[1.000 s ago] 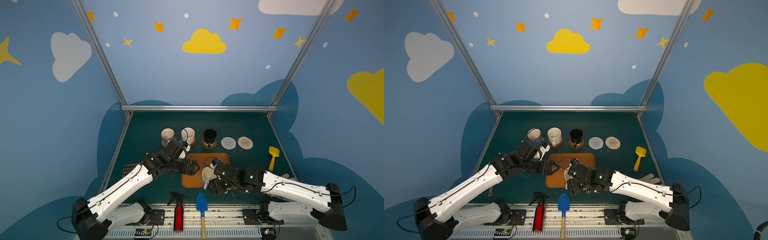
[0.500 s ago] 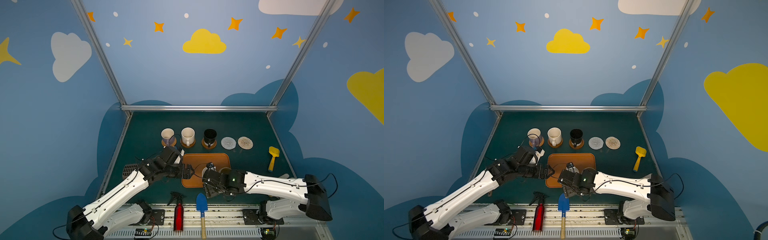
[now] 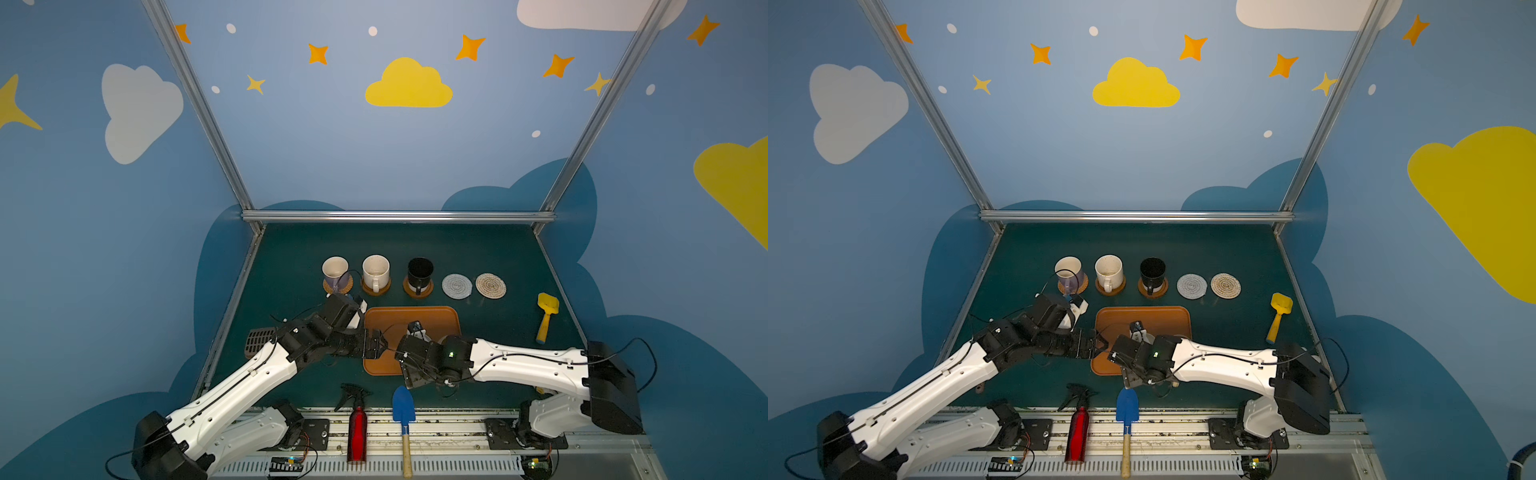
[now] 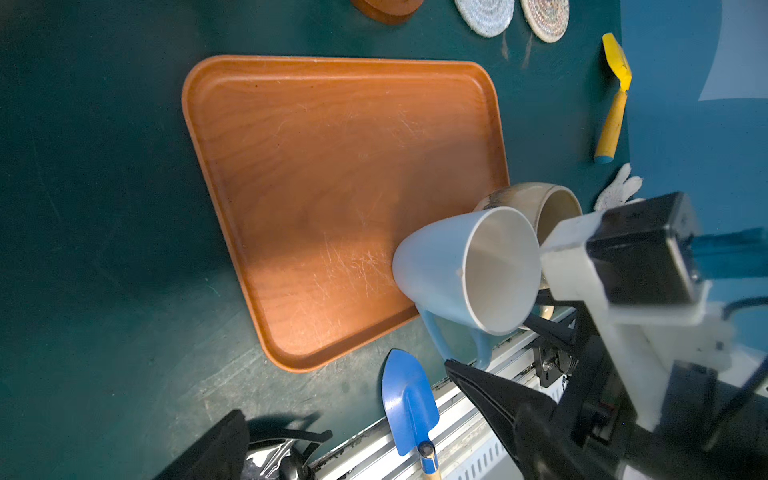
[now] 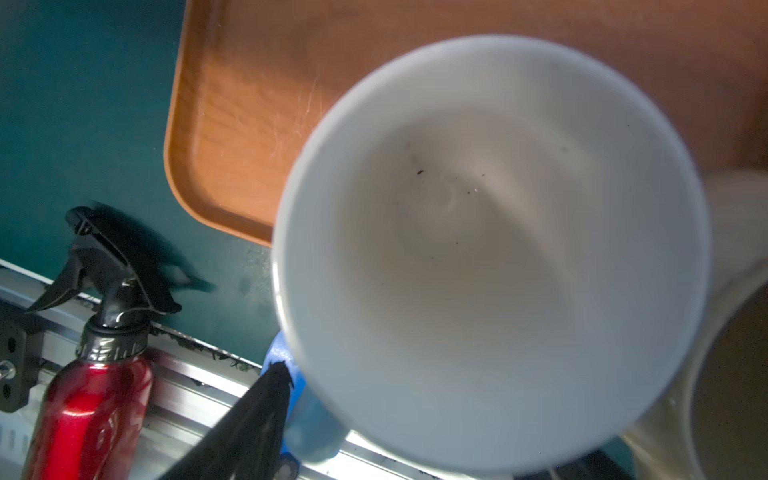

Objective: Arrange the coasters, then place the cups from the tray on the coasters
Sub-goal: 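Close the right gripper on the light blue mug's rim, then lift the light blue mug toward the grey knit coaster with the right gripper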

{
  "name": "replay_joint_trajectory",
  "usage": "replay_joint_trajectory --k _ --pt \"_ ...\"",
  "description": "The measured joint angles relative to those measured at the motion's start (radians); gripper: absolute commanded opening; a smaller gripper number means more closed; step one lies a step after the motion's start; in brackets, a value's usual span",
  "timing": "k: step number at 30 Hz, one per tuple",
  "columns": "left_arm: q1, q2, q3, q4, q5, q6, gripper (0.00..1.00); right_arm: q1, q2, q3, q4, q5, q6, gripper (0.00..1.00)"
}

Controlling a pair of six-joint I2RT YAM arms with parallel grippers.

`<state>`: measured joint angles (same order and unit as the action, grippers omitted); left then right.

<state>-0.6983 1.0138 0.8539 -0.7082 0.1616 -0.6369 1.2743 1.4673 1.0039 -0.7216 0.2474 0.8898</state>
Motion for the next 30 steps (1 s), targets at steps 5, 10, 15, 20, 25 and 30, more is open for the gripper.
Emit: replay_joint_trajectory --k 5,10,15,20,25,30 --pt "0.000 0.013 0.000 0.017 0.006 0.000 1.00 -0.014 0.000 0.000 0.004 0.007 0.011 0.66" --pt "0.000 0.021 -0.005 0.032 0.008 -0.002 1.00 -0.021 0.000 -0.007 0.010 0.006 0.014 0.55" --pt "0.000 0.021 -0.016 0.039 0.012 -0.010 1.00 -0.021 0.000 -0.017 0.017 0.006 0.005 0.43" --pt "0.000 0.020 -0.022 0.058 0.023 -0.019 1.00 -0.021 0.000 -0.024 0.025 0.006 -0.008 0.36" --pt "0.000 0.020 -0.026 0.083 0.030 -0.022 1.00 -0.022 0.002 -0.038 0.043 0.005 -0.028 0.29" --pt "0.000 0.020 -0.026 0.090 0.034 -0.023 1.00 -0.022 0.010 -0.038 0.045 0.009 -0.040 0.21"
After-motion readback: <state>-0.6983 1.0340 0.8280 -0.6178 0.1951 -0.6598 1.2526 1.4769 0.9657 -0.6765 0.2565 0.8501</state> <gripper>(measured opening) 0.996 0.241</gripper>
